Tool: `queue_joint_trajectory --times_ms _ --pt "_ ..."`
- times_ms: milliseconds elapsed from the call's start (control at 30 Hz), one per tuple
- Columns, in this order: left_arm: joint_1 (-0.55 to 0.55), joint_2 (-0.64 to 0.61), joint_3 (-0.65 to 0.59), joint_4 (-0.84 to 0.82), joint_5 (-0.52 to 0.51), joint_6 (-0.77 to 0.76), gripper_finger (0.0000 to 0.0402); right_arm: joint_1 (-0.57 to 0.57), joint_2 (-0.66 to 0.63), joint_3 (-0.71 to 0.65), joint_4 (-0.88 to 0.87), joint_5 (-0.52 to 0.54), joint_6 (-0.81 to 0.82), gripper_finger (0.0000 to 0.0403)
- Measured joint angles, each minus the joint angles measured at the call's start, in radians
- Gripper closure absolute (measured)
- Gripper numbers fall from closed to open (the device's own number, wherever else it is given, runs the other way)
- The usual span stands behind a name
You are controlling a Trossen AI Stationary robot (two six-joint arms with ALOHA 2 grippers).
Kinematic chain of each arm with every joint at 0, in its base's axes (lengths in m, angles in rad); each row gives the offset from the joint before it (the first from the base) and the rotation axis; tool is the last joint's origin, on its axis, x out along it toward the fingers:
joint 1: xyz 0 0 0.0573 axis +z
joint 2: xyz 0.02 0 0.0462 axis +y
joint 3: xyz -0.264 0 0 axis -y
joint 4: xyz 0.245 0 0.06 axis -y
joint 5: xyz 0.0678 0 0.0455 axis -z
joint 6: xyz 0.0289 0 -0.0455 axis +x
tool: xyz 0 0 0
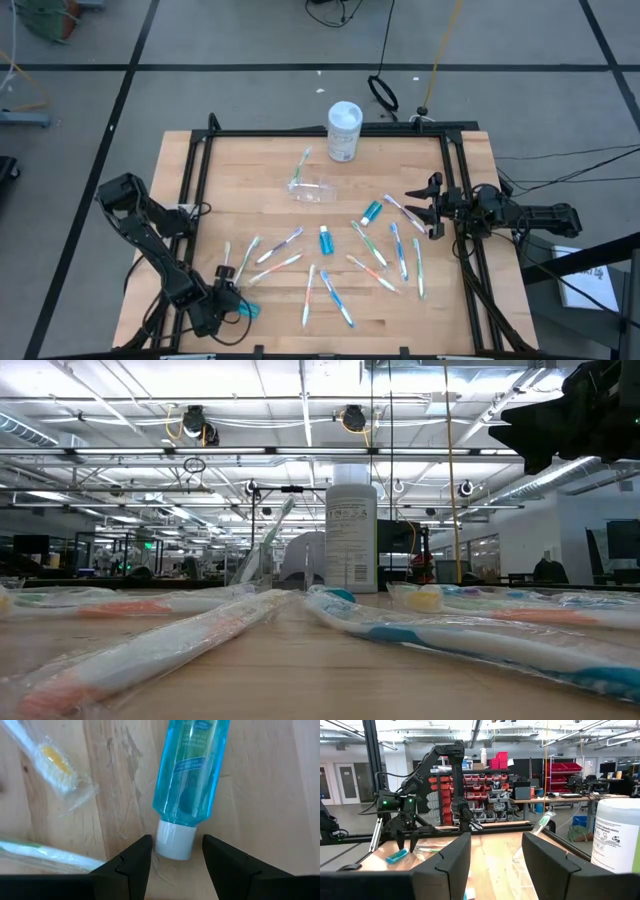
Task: Pick & Place toothbrushing station
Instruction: Put the blue mouthwash into the transparent organizer
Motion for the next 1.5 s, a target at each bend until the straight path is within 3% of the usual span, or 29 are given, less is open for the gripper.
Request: queue_joint_trajectory --times_ms 267,433,567,667,900,1033,1233,1500 --pt "0.017 0.002 0.000 0.006 -0.006 0.003 0.0309 0.000 0.000 0.000 0.000 0.000 0.002 0.0234" --pt "0.051 0.009 0.048 -0.007 -0.021 0.156 0.0317 0.000 0.000 0.000 0.000 0.000 0.001 0.0234" --pt "0.109 0.006 0.140 -0.013 -0.139 0.468 0.0313 0.000 0.000 0.000 0.000 0.000 -0.001 0.0234" --pt "0.182 0.008 0.218 -0.076 -0.148 0.744 0.0309 0.000 0.000 0.000 0.000 0.000 0.000 0.0234" --pt "0.456 0.012 0.403 -0.258 -0.350 1.283 0.0307 0.000 0.000 0.000 0.000 0.000 0.017 0.0234" --pt "0.637 0.012 0.457 -0.208 -0.461 1.615 0.0306 0.000 0.000 0.000 0.000 0.000 0.017 0.0234" --pt "0.868 0.012 0.464 0.007 -0.754 2.078 0.0305 0.000 0.000 0.000 0.002 0.000 0.045 0.0234" --pt "1.033 0.012 0.445 0.050 -0.627 2.435 0.0305 0.000 -0.001 0.000 0.004 0.000 0.043 0.0234"
